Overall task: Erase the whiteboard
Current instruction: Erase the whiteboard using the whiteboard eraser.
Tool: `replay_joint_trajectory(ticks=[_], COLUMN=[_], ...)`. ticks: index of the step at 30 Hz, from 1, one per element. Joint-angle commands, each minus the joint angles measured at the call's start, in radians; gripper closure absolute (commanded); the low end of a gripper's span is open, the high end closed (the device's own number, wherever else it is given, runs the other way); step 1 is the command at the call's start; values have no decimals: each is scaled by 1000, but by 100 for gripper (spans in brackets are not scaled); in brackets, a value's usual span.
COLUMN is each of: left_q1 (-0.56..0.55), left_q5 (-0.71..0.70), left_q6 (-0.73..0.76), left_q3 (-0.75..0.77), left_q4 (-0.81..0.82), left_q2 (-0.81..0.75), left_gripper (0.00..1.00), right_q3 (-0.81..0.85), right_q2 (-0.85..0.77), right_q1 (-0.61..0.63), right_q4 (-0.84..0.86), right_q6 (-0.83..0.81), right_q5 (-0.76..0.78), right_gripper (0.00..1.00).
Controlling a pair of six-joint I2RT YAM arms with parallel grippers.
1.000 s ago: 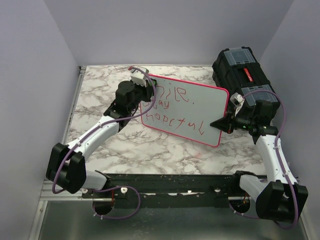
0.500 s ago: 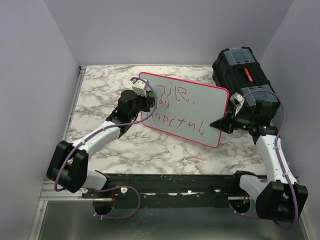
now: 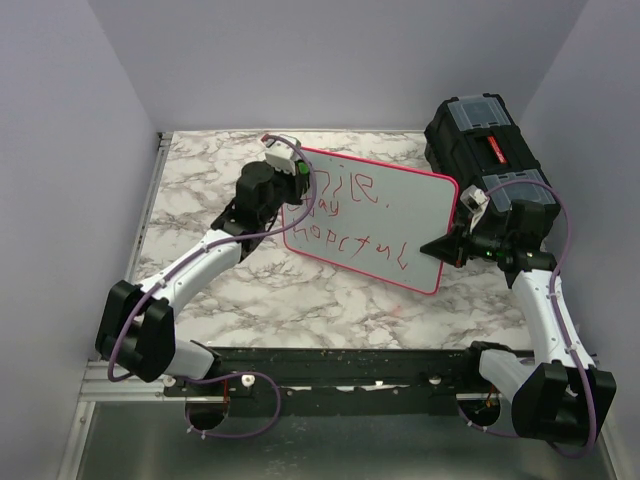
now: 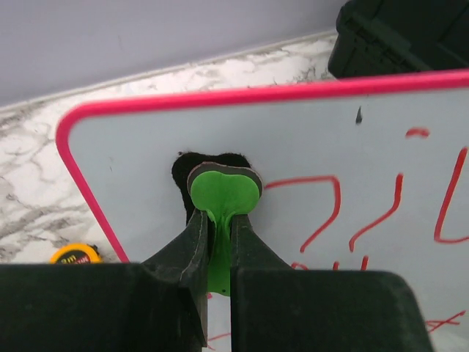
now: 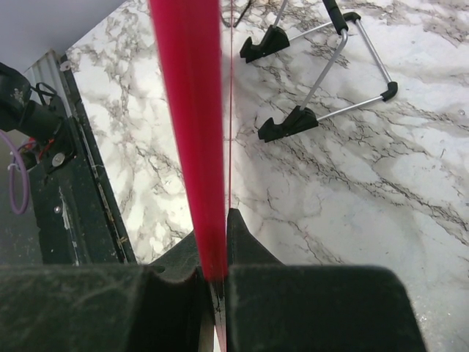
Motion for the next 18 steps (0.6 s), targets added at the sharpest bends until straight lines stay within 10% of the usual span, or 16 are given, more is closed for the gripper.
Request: replay_joint_trajectory(ticks=[1,18], left_q1=[-5,-4], left_q5=[-57,-60], left_q6=[41,36], left_q3=[84,5], left_q4=[-27,-16], left_q2=[29,41], left_gripper=[100,100], right_q3=[9,9], right_q2=[-9,-7], right_q1=[5,4], right_q4=[37,37], right_q6=[-53,-54], right_q5=[-9,-13], right_gripper=[99,99])
